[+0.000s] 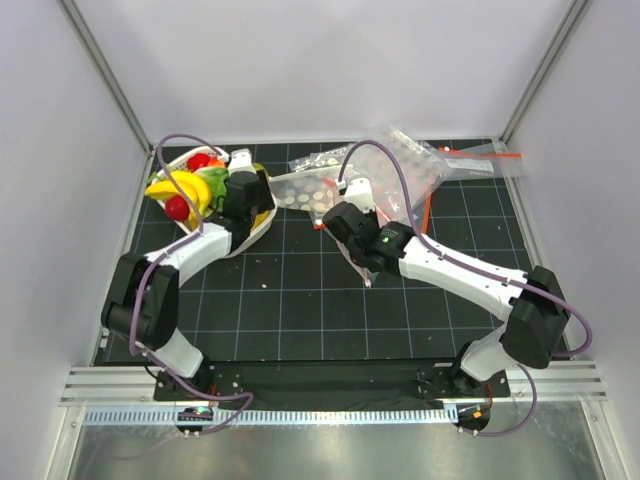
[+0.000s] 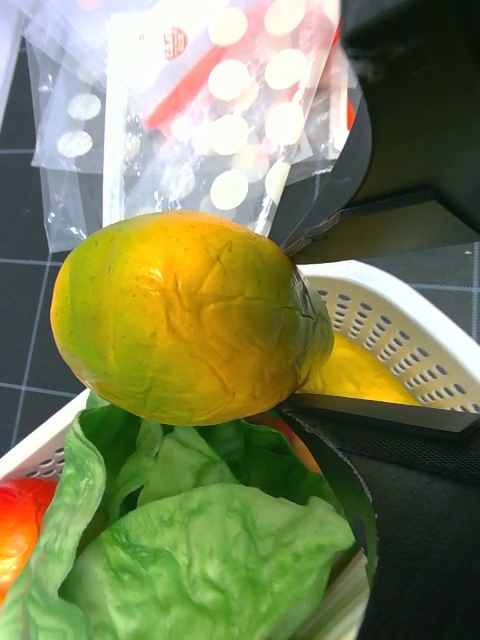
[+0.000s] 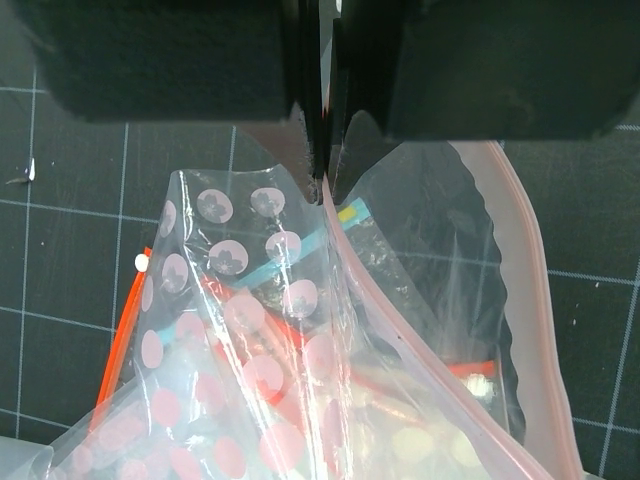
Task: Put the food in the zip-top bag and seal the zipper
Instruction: Pick up the fake fruit from the bin, then place the fake fruit in the zipper food storage bag.
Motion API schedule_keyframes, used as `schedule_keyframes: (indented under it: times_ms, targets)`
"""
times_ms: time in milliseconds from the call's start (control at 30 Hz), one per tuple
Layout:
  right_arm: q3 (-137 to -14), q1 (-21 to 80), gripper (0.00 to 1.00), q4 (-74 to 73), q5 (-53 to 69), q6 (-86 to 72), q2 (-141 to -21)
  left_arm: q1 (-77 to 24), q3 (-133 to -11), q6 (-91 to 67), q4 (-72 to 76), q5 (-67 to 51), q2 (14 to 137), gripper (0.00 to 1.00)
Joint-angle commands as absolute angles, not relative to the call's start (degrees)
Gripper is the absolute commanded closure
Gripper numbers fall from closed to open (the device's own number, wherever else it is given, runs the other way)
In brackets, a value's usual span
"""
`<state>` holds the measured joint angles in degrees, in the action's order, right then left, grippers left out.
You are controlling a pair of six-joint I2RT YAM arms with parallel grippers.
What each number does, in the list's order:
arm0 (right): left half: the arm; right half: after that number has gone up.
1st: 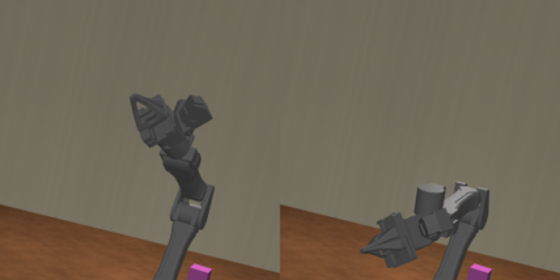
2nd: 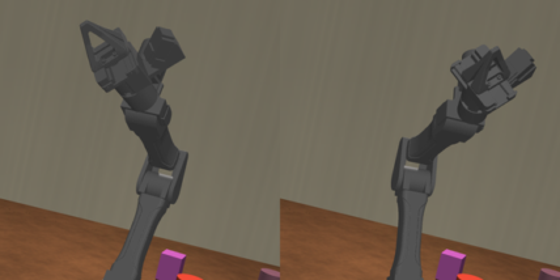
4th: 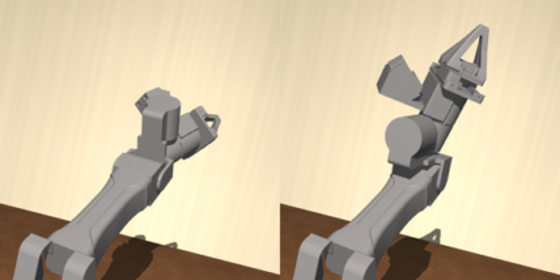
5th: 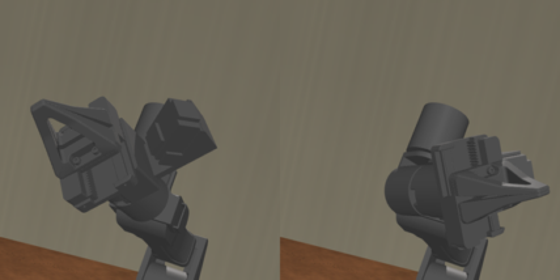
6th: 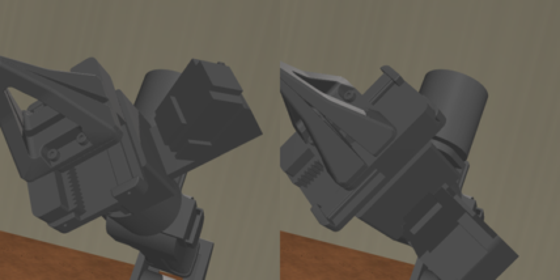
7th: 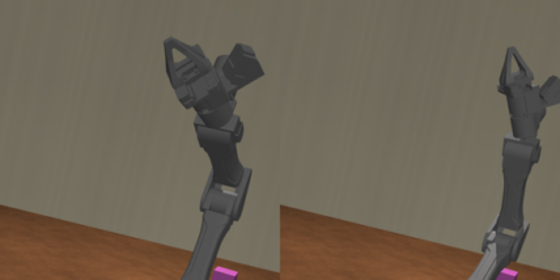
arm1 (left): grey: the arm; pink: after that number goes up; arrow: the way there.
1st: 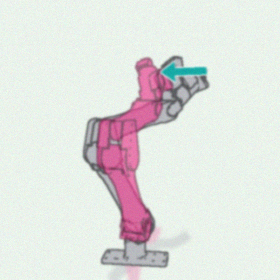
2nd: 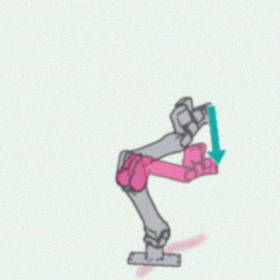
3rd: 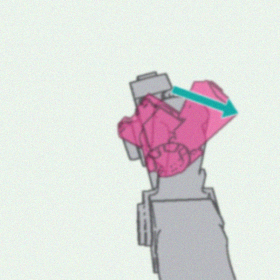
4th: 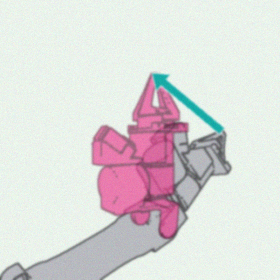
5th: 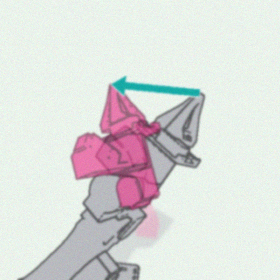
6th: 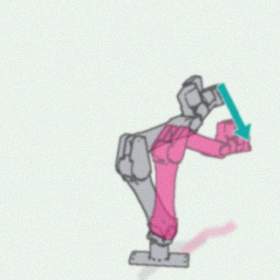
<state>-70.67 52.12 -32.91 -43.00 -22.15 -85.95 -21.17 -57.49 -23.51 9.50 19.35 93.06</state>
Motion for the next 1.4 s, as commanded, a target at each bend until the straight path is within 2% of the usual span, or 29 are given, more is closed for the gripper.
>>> schedule_keyframes:
  times_ms: [0, 333, 500, 733, 900, 1067, 1367]
  targets:
    - [-70.93, 52.03, 0.92, -30.85, -42.72, -21.80, -83.32, -22.67, -56.25, -23.64, 12.66, 19.25, 87.99, 0.63]
    - [-70.40, 52.03, 0.92, -29.27, -38.16, -21.45, -82.44, -29.35, -46.68, -31.37, 7.21, 10.03, 65.23, 0.64]
    - [-70.40, 52.03, 0.93, -28.31, -32.62, -21.36, -82.62, -35.15, -40.01, -33.40, 15.36, 0.82, 58.37, 0.64]
    - [-69.87, 52.03, 0.92, -27.33, -21.72, -23.99, -79.98, -37.79, -35.51, -34.72, 27.85, -10.27, 56.95, 0.64]
    - [-69.79, 51.86, 0.92, -26.28, -14.52, -25.57, -78.40, -41.21, -34.19, -34.46, 36.29, -13.71, 59.23, 0.65]
    - [-68.56, 51.77, 0.92, -24.61, -11.69, -27.33, -75.77, -43.07, -34.63, -32.26, 36.65, -10.82, 62.48, 0.65]
    - [-66.45, 51.77, 0.93, -23.73, -15.81, -27.86, -70.05, -43.15, -36.38, -31.82, 33.67, -7.48, 67.67, 0.68]
